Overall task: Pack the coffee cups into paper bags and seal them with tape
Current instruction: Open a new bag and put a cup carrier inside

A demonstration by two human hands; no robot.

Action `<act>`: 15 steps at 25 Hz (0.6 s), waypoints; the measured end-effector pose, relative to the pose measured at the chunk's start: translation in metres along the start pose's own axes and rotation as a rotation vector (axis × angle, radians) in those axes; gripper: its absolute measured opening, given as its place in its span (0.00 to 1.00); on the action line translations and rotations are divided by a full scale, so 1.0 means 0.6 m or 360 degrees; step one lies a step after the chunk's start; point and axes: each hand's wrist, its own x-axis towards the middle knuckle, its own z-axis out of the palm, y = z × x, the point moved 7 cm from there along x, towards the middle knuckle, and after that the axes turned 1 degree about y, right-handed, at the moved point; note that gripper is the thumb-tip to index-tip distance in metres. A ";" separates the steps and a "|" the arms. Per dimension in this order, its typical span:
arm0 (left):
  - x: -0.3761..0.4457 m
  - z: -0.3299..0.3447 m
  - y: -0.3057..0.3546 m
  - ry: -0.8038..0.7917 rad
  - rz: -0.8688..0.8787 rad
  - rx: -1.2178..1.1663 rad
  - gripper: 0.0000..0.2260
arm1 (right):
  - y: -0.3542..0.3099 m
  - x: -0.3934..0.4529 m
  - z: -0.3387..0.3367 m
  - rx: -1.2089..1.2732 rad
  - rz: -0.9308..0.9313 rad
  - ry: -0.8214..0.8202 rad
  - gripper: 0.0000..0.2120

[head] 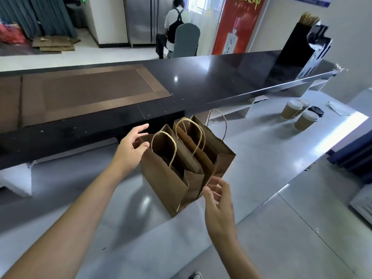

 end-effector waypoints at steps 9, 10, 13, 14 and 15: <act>-0.035 -0.013 0.006 -0.0003 0.0000 0.0064 0.26 | 0.037 -0.001 0.050 0.0101 0.0335 -0.0274 0.21; -0.038 -0.011 0.009 -0.0026 0.0002 0.0075 0.24 | 0.037 -0.001 0.056 0.0096 0.0346 -0.0291 0.23; -0.045 -0.014 0.010 -0.0046 -0.0019 0.0137 0.20 | 0.036 -0.004 0.072 0.0132 0.0388 -0.0323 0.32; -0.047 -0.017 0.006 -0.0039 -0.0035 0.0150 0.20 | 0.035 -0.005 0.077 0.0150 0.0398 -0.0339 0.35; -0.049 -0.021 0.002 -0.0037 -0.0049 0.0160 0.21 | 0.032 -0.006 0.081 0.0172 0.0409 -0.0355 0.37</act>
